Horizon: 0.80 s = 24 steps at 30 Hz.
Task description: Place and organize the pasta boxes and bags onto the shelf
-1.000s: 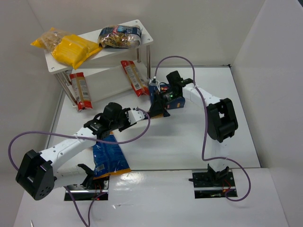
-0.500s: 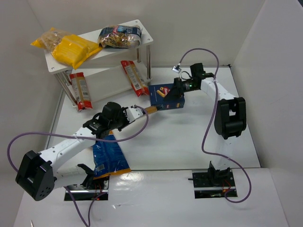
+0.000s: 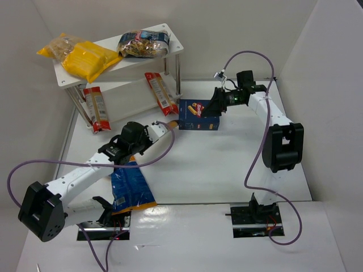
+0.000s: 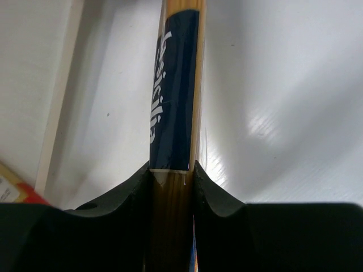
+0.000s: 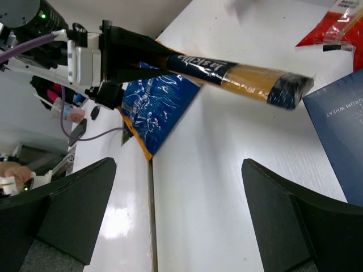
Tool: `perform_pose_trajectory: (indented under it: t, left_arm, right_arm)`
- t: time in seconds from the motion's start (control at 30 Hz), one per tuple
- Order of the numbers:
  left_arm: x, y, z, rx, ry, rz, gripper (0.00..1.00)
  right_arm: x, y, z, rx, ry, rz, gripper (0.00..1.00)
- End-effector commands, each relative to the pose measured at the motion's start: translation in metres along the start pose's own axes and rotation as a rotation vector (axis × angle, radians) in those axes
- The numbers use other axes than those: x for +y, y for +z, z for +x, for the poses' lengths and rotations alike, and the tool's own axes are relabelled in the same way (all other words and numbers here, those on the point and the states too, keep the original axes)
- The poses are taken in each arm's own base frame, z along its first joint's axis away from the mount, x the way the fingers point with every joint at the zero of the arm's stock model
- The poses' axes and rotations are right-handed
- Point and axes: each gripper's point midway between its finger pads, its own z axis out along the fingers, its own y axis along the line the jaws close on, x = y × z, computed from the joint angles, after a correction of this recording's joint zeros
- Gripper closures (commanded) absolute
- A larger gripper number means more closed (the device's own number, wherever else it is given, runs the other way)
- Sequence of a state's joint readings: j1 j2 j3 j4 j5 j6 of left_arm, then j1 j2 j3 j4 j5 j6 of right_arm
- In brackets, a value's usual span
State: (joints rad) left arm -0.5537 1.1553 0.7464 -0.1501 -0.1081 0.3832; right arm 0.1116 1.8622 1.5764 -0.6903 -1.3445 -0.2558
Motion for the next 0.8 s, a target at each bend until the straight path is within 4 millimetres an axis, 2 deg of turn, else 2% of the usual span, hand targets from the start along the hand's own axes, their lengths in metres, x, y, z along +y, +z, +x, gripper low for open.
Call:
perform_pose_trajectory:
  t: [0.0, 0.13, 0.37, 0.47, 0.57, 0.6, 0.63, 0.67, 0.7, 0.73, 0.77]
  left_arm:
    - [0.066, -0.04, -0.085, -0.276, -0.105, -0.241, 1.0]
    - [0.085, -0.057, -0.083, -0.286, -0.146, -0.33, 1.0]
    - [0.098, -0.077, -0.09, -0.321, -0.183, -0.381, 1.0]
    - [0.098, -0.077, -0.091, -0.32, -0.146, -0.374, 1.0]
    - [0.087, -0.071, -0.076, -0.25, -0.087, -0.323, 1.0]
    - [0.082, -0.069, -0.073, -0.224, -0.078, -0.288, 0.88]
    - [0.078, -0.069, -0.067, -0.172, -0.071, -0.262, 0.68]
    - [0.072, -0.06, -0.056, -0.115, -0.065, -0.223, 0.06]
    - [0.062, -0.054, -0.04, -0.047, -0.079, -0.187, 0.0]
    - [0.057, -0.05, -0.036, -0.02, -0.085, -0.157, 0.0]
    - [0.049, -0.038, -0.029, 0.032, -0.114, -0.119, 0.0]
  right_arm:
    - [0.016, -0.002, -0.001, 0.001, -0.032, 0.004, 0.0]
    - [0.014, -0.003, 0.002, 0.011, -0.031, 0.021, 0.0]
    - [0.019, -0.005, -0.004, 0.007, -0.058, 0.032, 0.0]
    - [0.017, -0.006, -0.002, 0.012, -0.058, 0.053, 0.0]
    - [0.016, -0.007, 0.003, 0.022, -0.063, 0.073, 0.0]
    - [0.015, -0.006, 0.006, 0.025, -0.064, 0.072, 0.0]
    - [0.016, -0.007, 0.005, 0.026, -0.072, 0.083, 0.0]
    - [0.015, -0.007, 0.008, 0.028, -0.064, 0.083, 0.0]
    - [0.014, -0.007, 0.01, 0.03, -0.055, 0.082, 0.0]
    - [0.014, -0.007, 0.01, 0.031, -0.055, 0.082, 0.0]
    - [0.01, -0.006, 0.015, 0.036, -0.036, 0.081, 0.0]
